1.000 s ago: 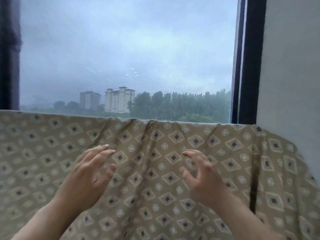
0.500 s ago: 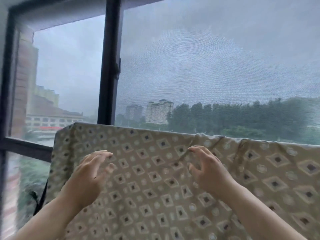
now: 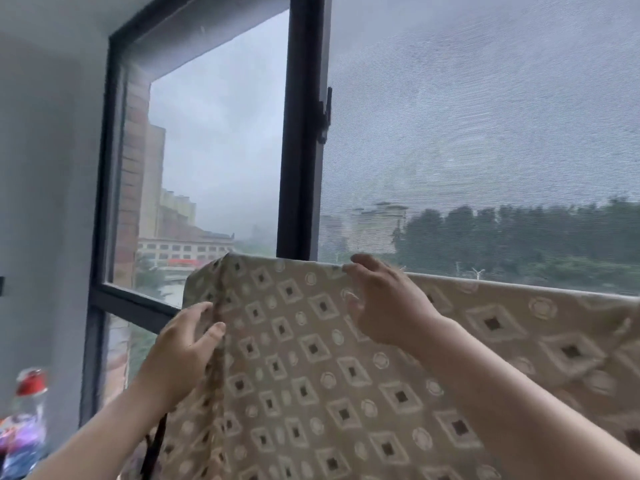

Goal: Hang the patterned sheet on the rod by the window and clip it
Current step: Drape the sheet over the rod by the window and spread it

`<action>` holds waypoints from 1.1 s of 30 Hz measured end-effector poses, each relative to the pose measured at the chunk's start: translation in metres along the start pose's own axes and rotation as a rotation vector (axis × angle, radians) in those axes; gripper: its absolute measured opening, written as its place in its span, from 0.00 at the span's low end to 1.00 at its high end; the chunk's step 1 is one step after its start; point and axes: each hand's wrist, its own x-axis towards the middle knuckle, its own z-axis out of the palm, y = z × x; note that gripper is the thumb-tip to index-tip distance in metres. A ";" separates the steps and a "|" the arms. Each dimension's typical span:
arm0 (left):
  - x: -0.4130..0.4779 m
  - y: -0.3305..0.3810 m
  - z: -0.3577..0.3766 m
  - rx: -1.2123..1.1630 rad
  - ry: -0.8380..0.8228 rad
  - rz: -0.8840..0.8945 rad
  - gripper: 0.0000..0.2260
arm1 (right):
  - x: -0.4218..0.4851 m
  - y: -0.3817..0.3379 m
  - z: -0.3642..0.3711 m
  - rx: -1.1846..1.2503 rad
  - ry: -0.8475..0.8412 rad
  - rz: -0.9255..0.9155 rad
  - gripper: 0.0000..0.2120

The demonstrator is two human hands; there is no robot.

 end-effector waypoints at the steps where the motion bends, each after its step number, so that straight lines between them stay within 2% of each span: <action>1: 0.011 -0.011 -0.002 -0.018 0.003 -0.035 0.29 | 0.014 -0.005 0.009 -0.015 -0.005 -0.009 0.25; 4: 0.045 -0.043 -0.007 -0.061 0.012 -0.089 0.31 | 0.051 -0.021 0.038 -0.047 -0.029 -0.028 0.22; 9: 0.105 -0.092 -0.010 -0.074 0.035 -0.030 0.22 | 0.101 -0.051 0.083 -0.092 -0.020 -0.041 0.18; 12: 0.142 -0.128 -0.009 -0.137 0.025 -0.026 0.22 | 0.129 -0.072 0.111 -0.155 0.004 -0.032 0.16; 16: 0.193 -0.183 -0.001 -0.179 -0.048 -0.077 0.23 | 0.165 -0.103 0.145 -0.234 0.017 0.022 0.16; 18: 0.215 -0.208 0.006 -0.226 -0.153 -0.108 0.21 | 0.184 -0.120 0.161 -0.258 0.003 0.064 0.17; 22: 0.245 -0.237 0.013 -0.601 -0.468 -0.097 0.10 | 0.223 -0.151 0.191 -0.288 -0.022 0.122 0.23; 24: 0.260 -0.239 0.015 -0.818 -0.512 -0.160 0.03 | 0.240 -0.163 0.201 -0.287 -0.042 0.153 0.23; 25: 0.270 -0.240 0.015 -0.916 -0.519 -0.221 0.03 | 0.247 -0.169 0.205 -0.277 -0.050 0.171 0.24; 29: 0.299 -0.236 0.007 -1.416 -0.739 -0.441 0.08 | 0.263 -0.177 0.214 -0.201 0.011 0.248 0.22; 31: 0.303 -0.229 0.003 -1.536 -0.843 -0.523 0.17 | 0.266 -0.175 0.212 -0.179 0.039 0.269 0.19; 33: 0.305 -0.221 0.002 -1.557 -0.911 -0.519 0.19 | 0.265 -0.173 0.209 -0.196 0.020 0.260 0.15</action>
